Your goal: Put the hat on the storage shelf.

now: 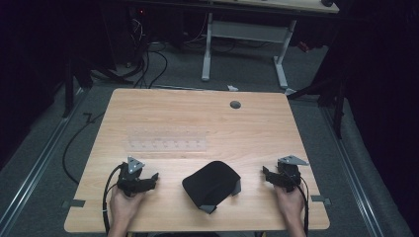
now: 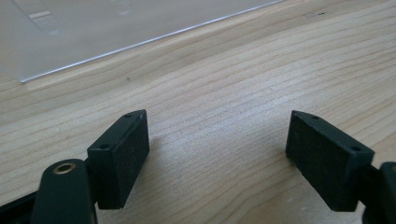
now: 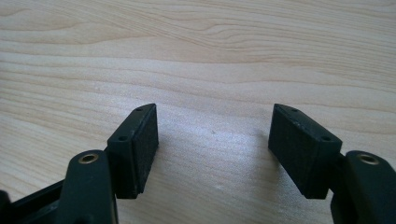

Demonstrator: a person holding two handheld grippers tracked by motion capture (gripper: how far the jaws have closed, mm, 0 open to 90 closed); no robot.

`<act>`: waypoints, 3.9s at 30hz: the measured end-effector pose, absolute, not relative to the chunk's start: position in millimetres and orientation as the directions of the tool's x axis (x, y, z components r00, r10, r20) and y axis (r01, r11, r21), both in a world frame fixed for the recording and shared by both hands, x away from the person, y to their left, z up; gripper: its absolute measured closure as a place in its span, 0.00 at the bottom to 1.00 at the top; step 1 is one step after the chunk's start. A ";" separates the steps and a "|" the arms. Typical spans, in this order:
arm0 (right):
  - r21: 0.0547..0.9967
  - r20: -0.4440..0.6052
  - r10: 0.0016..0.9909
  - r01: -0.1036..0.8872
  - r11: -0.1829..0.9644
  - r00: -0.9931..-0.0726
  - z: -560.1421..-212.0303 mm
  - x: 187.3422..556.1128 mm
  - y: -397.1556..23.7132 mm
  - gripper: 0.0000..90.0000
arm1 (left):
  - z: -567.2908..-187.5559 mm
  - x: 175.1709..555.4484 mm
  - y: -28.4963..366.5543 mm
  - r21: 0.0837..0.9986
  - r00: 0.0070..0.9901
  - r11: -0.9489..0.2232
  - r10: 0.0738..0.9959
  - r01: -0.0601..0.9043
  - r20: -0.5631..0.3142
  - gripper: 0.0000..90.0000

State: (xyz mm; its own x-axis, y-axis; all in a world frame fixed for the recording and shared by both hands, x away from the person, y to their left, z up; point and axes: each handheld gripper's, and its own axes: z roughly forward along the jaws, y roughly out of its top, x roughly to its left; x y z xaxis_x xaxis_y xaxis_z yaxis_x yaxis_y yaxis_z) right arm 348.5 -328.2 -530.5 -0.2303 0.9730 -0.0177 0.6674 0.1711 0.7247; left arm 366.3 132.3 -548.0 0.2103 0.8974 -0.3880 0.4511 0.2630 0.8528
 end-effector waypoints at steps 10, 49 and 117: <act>0.726 -0.020 0.973 0.666 0.172 -0.229 -530.6 348.5 -327.9 0.37 | -547.9 366.4 131.9 0.852 0.206 0.267 0.897 0.450 -0.390 0.24; 0.775 0.064 0.955 0.618 0.136 -0.290 -524.6 330.0 -323.9 0.52 | -547.8 366.8 132.0 0.852 0.201 0.270 0.898 0.449 -0.391 0.25; 0.763 0.197 0.727 0.568 0.308 -0.658 -514.5 317.9 -231.2 0.56 | -547.8 366.7 131.6 0.852 0.201 0.270 0.898 0.448 -0.391 0.25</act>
